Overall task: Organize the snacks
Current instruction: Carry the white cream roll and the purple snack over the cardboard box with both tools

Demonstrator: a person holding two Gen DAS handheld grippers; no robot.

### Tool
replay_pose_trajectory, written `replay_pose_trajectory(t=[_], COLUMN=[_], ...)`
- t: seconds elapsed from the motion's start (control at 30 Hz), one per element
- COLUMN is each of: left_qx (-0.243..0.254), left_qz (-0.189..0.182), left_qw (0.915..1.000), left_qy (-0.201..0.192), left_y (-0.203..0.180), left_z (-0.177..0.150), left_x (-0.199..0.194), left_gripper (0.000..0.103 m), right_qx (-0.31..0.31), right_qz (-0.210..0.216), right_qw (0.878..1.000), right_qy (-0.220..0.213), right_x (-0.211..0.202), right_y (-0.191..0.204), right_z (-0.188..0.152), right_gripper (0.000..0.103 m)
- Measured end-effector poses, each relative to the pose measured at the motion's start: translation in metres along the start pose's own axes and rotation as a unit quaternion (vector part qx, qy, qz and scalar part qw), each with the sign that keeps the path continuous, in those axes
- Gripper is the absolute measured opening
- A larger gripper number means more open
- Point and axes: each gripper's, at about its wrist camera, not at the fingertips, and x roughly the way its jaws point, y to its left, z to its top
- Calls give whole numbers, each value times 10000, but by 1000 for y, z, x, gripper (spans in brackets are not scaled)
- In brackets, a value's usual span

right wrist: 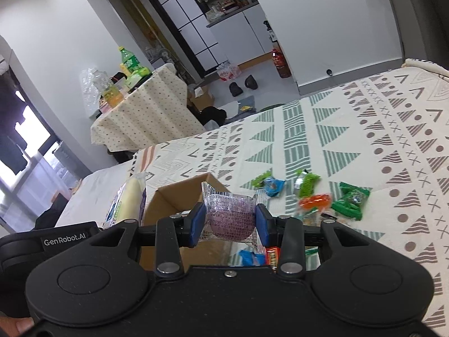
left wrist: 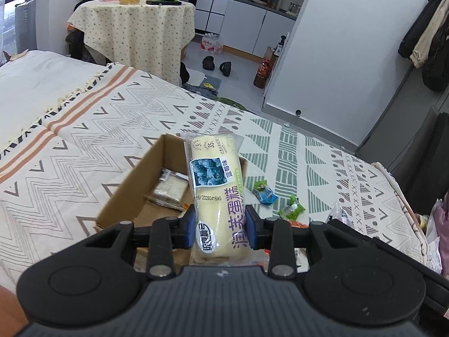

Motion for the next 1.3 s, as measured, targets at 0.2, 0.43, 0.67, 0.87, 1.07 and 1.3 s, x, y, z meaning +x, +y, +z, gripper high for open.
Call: replay_pose_trajectory(t=[0.2, 0.43, 0.67, 0.87, 1.07, 1.3], left_qx=[-203, -297, -400, -403, -448, -416], left_qz=[50, -34, -98, -154, -186, -77], left_qw=[9998, 9993, 9979, 9970, 9957, 9968], left_qy=[35, 215, 509, 645, 788, 677], left_y=[26, 48, 66, 78, 86, 99], left_z=[7, 9, 8, 11, 16, 30], left_x=[5, 22, 50, 66, 80, 71], left_gripper=[34, 34, 34, 34, 35, 44], right_qx=[-166, -357, -424, -580, -631, -596], right_qz=[70, 103, 3, -21, 19, 49], right_qw=[9998, 9992, 9988, 9975, 9972, 9965], right_qy=[0, 120, 235, 392, 411, 576], right_x=[6, 19, 35, 53, 61, 77], right_y=[18, 38, 48, 61, 69, 74], right_z=[-3, -9, -13, -19, -20, -24], right_gripper=[38, 38, 38, 38, 38, 38])
